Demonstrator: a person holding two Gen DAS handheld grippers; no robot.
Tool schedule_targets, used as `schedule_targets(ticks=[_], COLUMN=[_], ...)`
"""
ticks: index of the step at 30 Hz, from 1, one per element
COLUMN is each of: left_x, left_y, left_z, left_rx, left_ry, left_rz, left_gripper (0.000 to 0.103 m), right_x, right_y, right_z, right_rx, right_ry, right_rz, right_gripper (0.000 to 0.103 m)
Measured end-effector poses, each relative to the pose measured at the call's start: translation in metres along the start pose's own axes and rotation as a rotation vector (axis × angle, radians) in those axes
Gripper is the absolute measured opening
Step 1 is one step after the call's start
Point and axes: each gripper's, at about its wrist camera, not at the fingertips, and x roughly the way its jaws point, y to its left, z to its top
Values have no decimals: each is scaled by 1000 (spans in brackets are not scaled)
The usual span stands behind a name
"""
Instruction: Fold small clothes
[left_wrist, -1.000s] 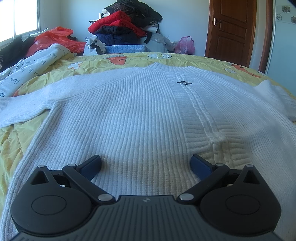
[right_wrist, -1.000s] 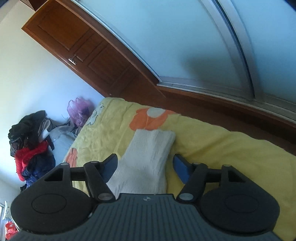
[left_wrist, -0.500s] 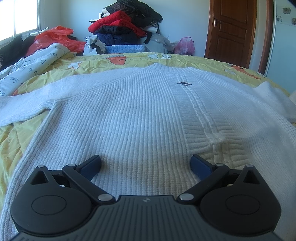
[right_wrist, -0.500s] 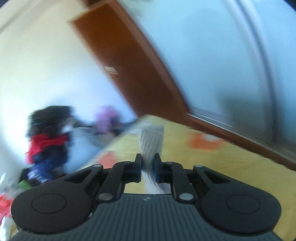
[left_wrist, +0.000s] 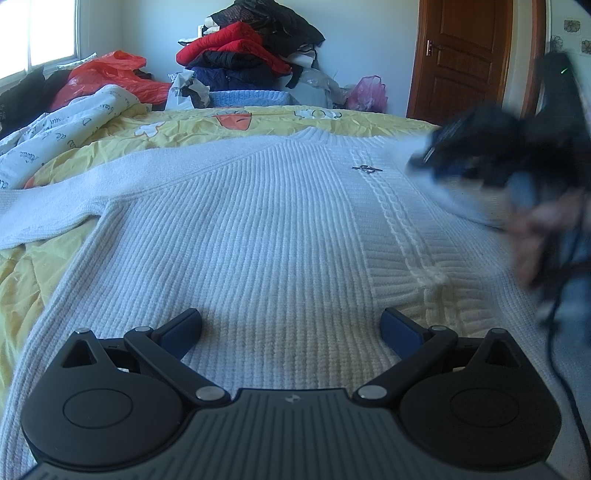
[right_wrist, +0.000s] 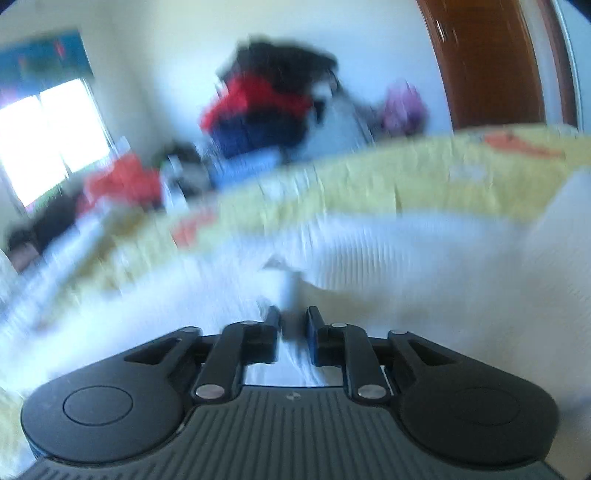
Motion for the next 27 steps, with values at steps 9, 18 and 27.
schedule_targets(ticks=[9, 18, 27], left_x=[-7, 41, 131], left_y=[2, -8, -36], left_z=[2, 103, 121], left_rx=[-53, -383, -501], left_ry=[-13, 88, 246], left_rz=[-15, -413, -432], left_gripper=[103, 103, 50], right_x=[-102, -116, -121], right_y=[-54, -79, -87], right_z=[-33, -69, -67], right_rx=[44, 28, 87], right_ry=[-59, -25, -33], right_rz=[52, 41, 121], right_gripper=[52, 82, 87])
